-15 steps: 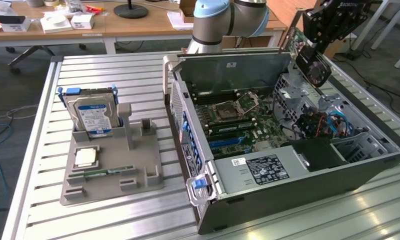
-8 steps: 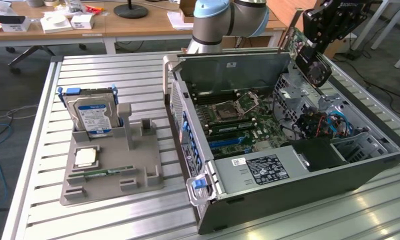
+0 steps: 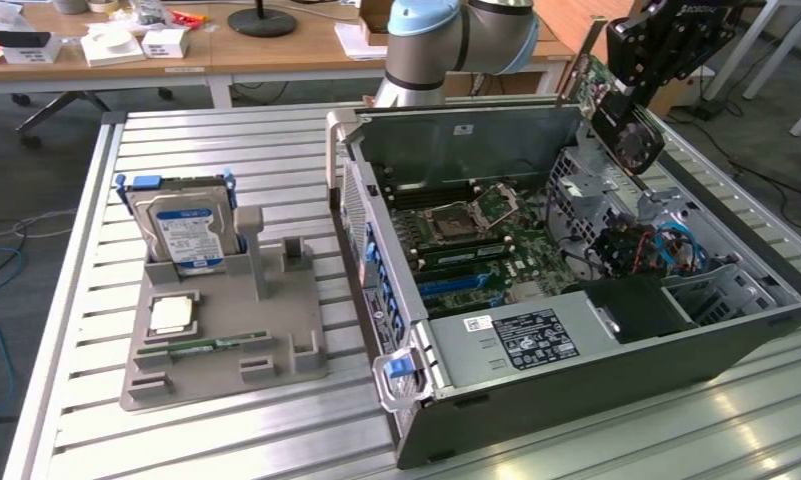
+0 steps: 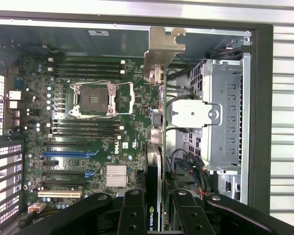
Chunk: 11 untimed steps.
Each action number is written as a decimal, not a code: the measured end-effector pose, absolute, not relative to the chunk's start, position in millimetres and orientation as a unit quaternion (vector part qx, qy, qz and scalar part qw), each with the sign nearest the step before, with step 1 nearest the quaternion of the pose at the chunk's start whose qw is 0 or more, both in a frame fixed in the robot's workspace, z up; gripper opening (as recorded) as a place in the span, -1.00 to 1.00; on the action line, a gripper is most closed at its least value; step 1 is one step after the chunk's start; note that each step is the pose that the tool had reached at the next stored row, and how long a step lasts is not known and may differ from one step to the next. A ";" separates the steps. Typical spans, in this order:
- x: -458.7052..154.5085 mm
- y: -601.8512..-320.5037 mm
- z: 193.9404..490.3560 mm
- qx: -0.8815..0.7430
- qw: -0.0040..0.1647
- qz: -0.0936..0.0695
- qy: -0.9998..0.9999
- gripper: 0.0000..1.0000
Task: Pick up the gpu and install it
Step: 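Insert the gpu into the slot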
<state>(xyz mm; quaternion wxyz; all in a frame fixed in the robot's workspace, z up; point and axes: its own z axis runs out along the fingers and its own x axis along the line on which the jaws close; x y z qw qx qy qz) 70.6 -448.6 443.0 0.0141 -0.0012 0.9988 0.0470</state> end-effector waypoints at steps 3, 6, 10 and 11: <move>70.5 -448.6 443.0 -0.002 0.014 0.047 0.999 -0.49; 70.5 -448.6 443.0 -0.004 0.014 0.047 0.999 -0.49; 70.5 -448.6 442.9 -0.013 0.014 0.047 0.999 -0.49; 70.6 -448.6 443.0 -0.015 0.013 0.047 0.999 -0.49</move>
